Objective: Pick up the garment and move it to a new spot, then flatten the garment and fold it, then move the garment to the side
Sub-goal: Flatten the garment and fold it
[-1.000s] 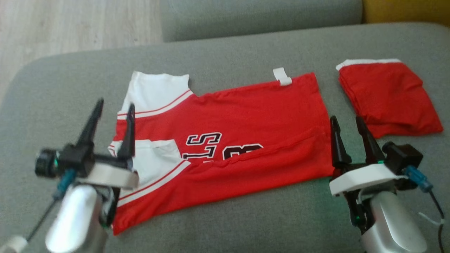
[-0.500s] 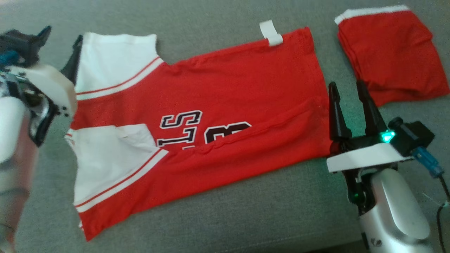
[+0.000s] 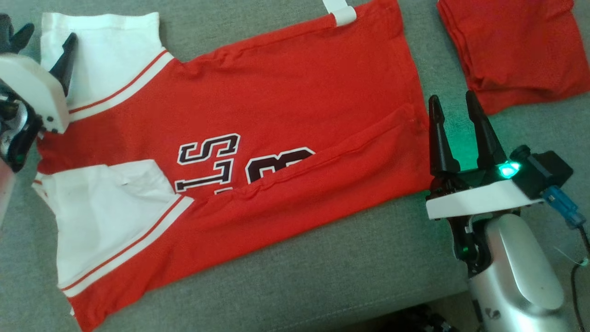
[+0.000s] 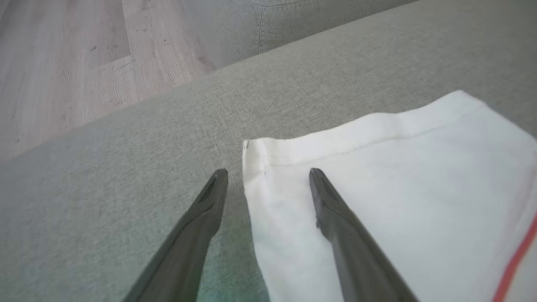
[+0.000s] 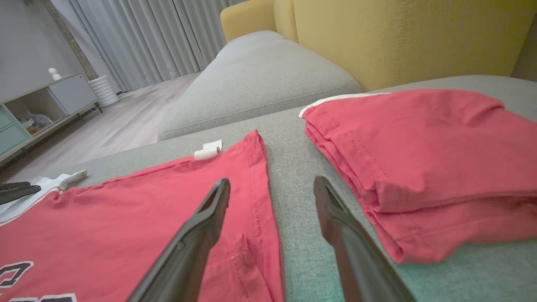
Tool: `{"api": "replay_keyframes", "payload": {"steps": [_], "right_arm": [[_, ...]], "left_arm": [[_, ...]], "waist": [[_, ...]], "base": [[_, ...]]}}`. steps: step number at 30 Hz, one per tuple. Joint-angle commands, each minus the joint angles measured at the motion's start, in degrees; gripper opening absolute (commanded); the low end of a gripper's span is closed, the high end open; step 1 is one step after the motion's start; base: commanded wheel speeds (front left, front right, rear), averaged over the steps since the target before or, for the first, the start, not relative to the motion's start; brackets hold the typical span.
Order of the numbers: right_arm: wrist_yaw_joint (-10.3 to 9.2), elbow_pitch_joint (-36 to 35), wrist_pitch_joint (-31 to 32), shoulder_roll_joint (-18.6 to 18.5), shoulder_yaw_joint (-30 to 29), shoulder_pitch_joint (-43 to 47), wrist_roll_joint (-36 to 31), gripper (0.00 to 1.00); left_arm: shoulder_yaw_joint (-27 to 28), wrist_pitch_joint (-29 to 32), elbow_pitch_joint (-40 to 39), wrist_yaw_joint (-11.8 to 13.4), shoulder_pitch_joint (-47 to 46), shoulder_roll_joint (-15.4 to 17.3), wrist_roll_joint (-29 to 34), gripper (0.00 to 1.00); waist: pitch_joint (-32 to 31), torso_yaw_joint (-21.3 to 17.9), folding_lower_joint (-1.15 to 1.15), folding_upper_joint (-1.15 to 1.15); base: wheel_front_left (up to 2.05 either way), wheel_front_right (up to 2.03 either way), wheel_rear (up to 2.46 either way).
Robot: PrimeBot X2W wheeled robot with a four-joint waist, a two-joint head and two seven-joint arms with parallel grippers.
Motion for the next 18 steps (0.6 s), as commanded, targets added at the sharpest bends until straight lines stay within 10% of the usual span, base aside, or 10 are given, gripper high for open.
{"api": "replay_keyframes", "payload": {"steps": [1, 5, 8, 9, 10, 18], "right_arm": [[-0.04, -2.15, -0.75, -0.14, 1.15, -1.28, 0.25, 1.00], [-0.04, -2.39, -0.77, -0.14, 0.79, -1.47, 0.21, 1.00], [-0.04, -2.44, -0.77, -0.14, 0.63, -1.52, -0.02, 1.00], [-0.04, -2.44, -0.77, -0.14, 0.63, -1.52, -0.02, 1.00], [-0.04, -2.46, -0.78, -0.14, 0.61, -1.53, -0.09, 1.00], [-0.04, -1.63, -0.78, -0.14, -0.27, -1.25, -1.30, 1.00]], "left_arm": [[0.81, 0.00, -0.33, 0.11, -3.24, 3.89, -0.90, 1.00], [-1.81, 0.46, 1.22, 0.10, -4.46, 3.91, -3.18, 1.00], [-3.93, 1.56, 2.13, 0.10, -5.05, 3.76, -4.96, 0.22], [-3.93, 1.56, 2.13, 0.10, -5.05, 3.76, -4.96, 0.22], [-4.62, 1.58, 2.19, 0.10, -5.20, 3.74, -5.54, 0.00], [-7.58, -7.96, 3.44, 0.10, -6.29, 3.12, -6.77, 0.00]], "waist": [[0.53, -0.35, -0.01, 0.00], [1.06, -0.54, -0.01, 0.00], [1.22, -0.50, -0.01, 0.00], [1.22, -0.50, -0.01, 0.00], [1.17, -0.46, -0.01, 0.00], [-1.64, 0.85, -0.01, 0.00]], "base": [[0.00, 0.00, 0.00], [0.00, 0.00, 0.00], [0.00, 0.00, 0.00], [0.00, 0.00, 0.00], [0.00, 0.00, 0.00], [0.00, 0.00, 0.00]]}}
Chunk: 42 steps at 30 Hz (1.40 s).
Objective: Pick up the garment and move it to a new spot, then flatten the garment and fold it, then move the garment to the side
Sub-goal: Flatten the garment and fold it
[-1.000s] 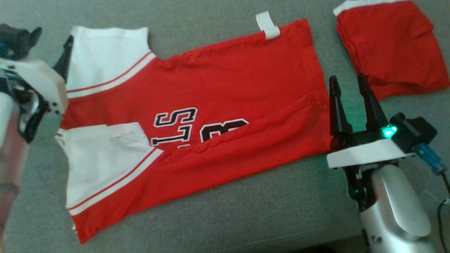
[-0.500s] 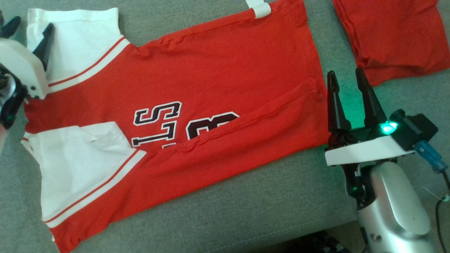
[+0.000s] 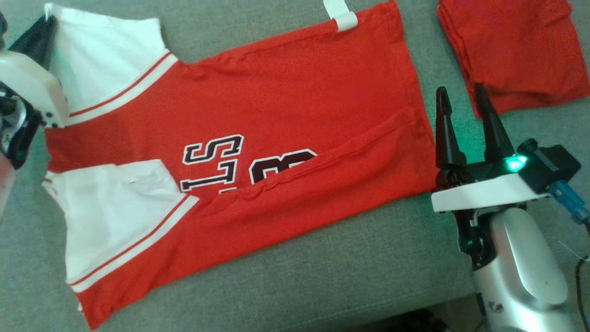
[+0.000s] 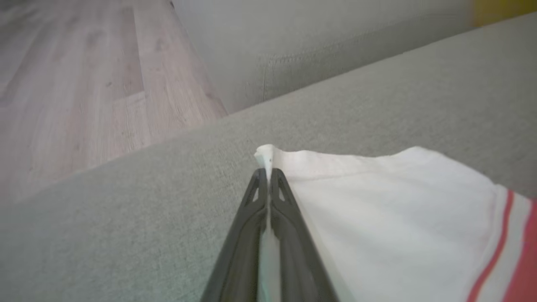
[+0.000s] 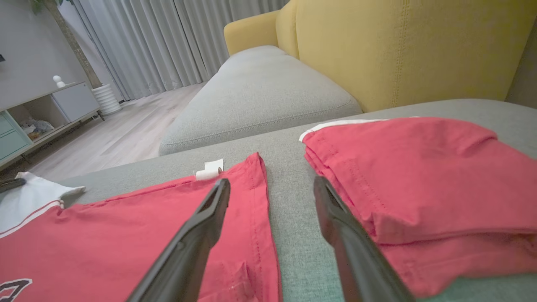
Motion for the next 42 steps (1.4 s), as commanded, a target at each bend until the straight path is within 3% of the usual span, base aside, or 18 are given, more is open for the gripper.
{"api": "replay_keyframes", "payload": {"steps": [1, 7, 12, 20, 23, 32, 42], "right_arm": [[-0.05, -1.47, -0.62, -0.15, 0.74, 0.04, -0.49, 1.00], [-0.05, -0.63, 0.11, -0.15, -1.19, 0.54, -2.64, 1.00], [-0.05, -1.09, 2.00, -0.15, -2.87, 1.47, -4.45, 1.00], [-0.05, -2.30, 7.42, -0.15, -7.41, -0.24, -9.41, 1.00], [-0.05, -1.21, 12.72, -0.15, -10.10, -3.69, -10.44, 1.00], [-0.05, 11.67, 25.40, -0.28, -14.22, -17.40, -16.31, 1.00], [-0.05, 28.25, 26.69, -3.21, -18.72, -27.48, -24.99, 1.00]], "left_arm": [[1.60, -1.53, -0.43, 0.10, -2.61, 2.23, 0.24, 0.00], [0.95, -11.98, 0.59, 0.10, -1.96, 0.08, 1.69, 0.00], [0.49, -15.75, -1.61, 0.77, 0.58, -0.96, 2.89, 0.00], [0.58, -16.99, -13.90, 4.24, 8.46, 0.08, 3.91, 0.00], [-0.27, -16.39, -22.00, 6.34, 12.52, 1.26, 4.15, 0.00], [-1.59, -12.03, -36.46, 10.78, 17.04, 4.23, 4.40, 0.00], [-1.98, -10.69, -41.20, 11.66, 15.89, 3.30, 4.48, 0.00]], "waist": [[-1.18, 0.71, 0.00, 0.00], [-5.82, 3.27, 0.00, 0.00], [-9.12, 5.97, 0.00, 0.00], [-11.77, 10.37, 0.00, 0.00], [-12.01, 12.51, 0.00, 0.00], [-9.31, 15.21, 0.00, 0.00], [-5.71, 18.69, 0.00, 0.00]], "base": [[0.00, 0.00, 0.00], [0.00, 0.00, 0.00], [0.00, 0.00, 0.00], [0.00, 0.00, 0.00], [0.00, 0.00, 0.00], [0.00, 0.00, 0.00], [0.00, 0.00, 0.00]]}}
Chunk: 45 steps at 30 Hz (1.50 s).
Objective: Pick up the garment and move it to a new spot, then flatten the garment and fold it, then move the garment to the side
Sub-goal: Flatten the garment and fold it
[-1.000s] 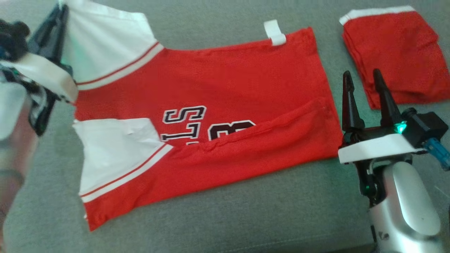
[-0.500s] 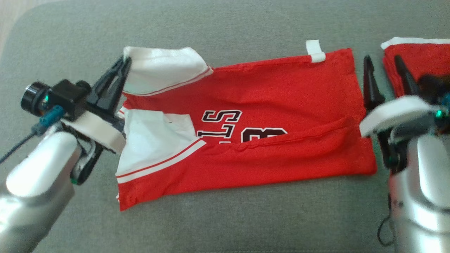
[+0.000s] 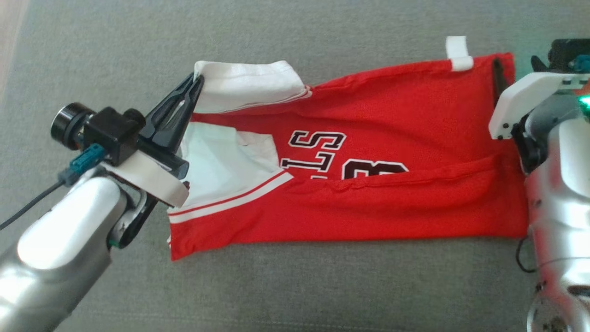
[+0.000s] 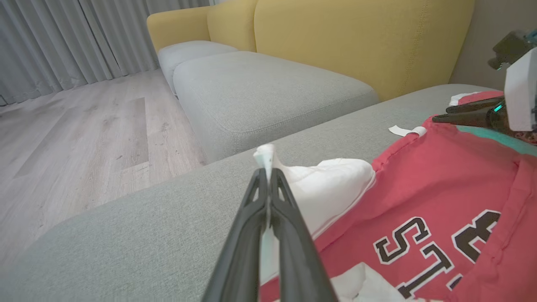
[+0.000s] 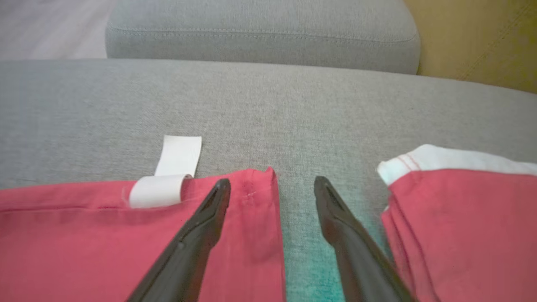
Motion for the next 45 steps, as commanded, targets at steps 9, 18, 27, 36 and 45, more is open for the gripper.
{"api": "replay_keyframes", "payload": {"steps": [9, 18, 27, 36, 45], "right_arm": [[-0.05, 9.70, -1.08, -2.07, 1.74, -7.67, -4.57, 0.00], [-0.05, 14.46, -10.41, -1.47, 5.75, -13.88, 0.01, 0.00], [-0.05, 15.50, -18.06, -0.79, 13.01, -18.65, 8.88, 0.00], [-0.05, 14.20, -23.30, -1.01, 18.65, -22.95, 18.14, 0.00], [-0.05, 16.00, -24.88, -1.97, 21.74, -24.00, 22.71, 0.00]], "left_arm": [[2.52, -0.25, -0.60, 0.03, -4.64, 0.54, 0.23, 0.00], [4.45, -1.30, 3.42, 0.08, -6.22, 1.96, -0.61, 0.00], [6.50, -1.78, 9.24, -1.12, -12.50, 3.16, 0.02, 0.00], [8.01, -3.89, 22.48, -1.97, -23.75, -0.29, 2.40, 0.00], [8.28, -6.17, 30.60, -3.93, -27.65, -4.69, 4.47, 0.00]], "waist": [[2.61, 2.01, -0.01, 0.00], [1.05, -1.07, -0.01, 0.00], [0.84, -4.39, -0.01, 0.00], [1.82, -6.21, -0.01, 0.00], [1.06, -6.21, -0.01, 0.00]], "base": [[0.00, 0.00, 0.00], [0.00, 0.00, 0.00], [0.00, 0.00, 0.00], [0.00, 0.00, 0.00], [0.00, 0.00, 0.00]]}}
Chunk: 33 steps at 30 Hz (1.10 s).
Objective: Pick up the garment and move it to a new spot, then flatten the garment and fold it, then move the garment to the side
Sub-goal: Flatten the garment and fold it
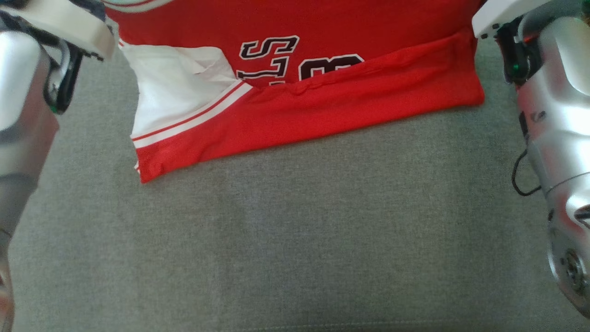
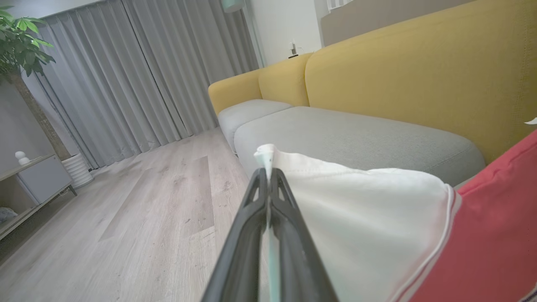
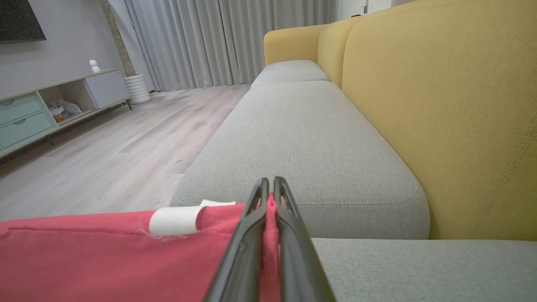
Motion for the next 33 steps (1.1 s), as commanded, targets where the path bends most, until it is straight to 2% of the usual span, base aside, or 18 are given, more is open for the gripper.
{"api": "replay_keyframes", "payload": {"steps": [1, 5, 10, 16, 23, 33], "right_arm": [[-0.05, -1.35, -0.57, -0.03, 1.02, -1.10, 0.75, 0.00], [-0.05, -0.13, -0.22, -1.29, 3.11, 0.44, 3.15, 0.00], [-0.05, 0.52, 0.74, -3.37, 6.41, 3.28, 6.13, 0.00], [-0.05, 0.43, 2.70, -5.87, 10.49, 7.53, 9.99, 0.00], [-0.05, -0.78, 6.34, -8.75, 15.60, 12.59, 14.57, 0.00], [-0.05, -2.47, 12.37, -12.95, 23.85, 17.19, 18.69, 0.00]], "left_arm": [[2.44, -0.52, -0.12, -0.23, -1.66, 2.21, 0.43, 0.00], [1.99, -0.67, 0.84, -1.54, 0.92, 1.07, 1.28, 0.00], [2.72, -0.69, -1.65, -2.09, 5.57, 0.96, 2.68, 0.00], [2.78, -0.70, -5.33, -2.64, 11.82, 2.03, 3.79, 0.00], [0.36, 0.23, -9.01, -2.99, 18.65, 3.48, 3.82, 0.00], [-2.60, 3.74, -13.95, -2.00, 25.87, 5.71, 3.32, 0.00]], "waist": [[-0.35, 0.34, 0.00, 0.00], [-1.44, 1.34, 0.00, 0.00], [-3.38, 2.58, 0.00, 0.00], [-6.24, 3.54, 0.00, 0.00], [-8.95, 4.23, 0.00, 0.00], [-10.30, 4.73, 0.00, 0.00]], "base": [[0.00, 0.00, 0.00], [0.00, 0.00, 0.00], [0.00, 0.00, 0.00], [0.00, 0.00, 0.00], [0.00, 0.00, 0.00], [0.00, 0.00, 0.00]]}}
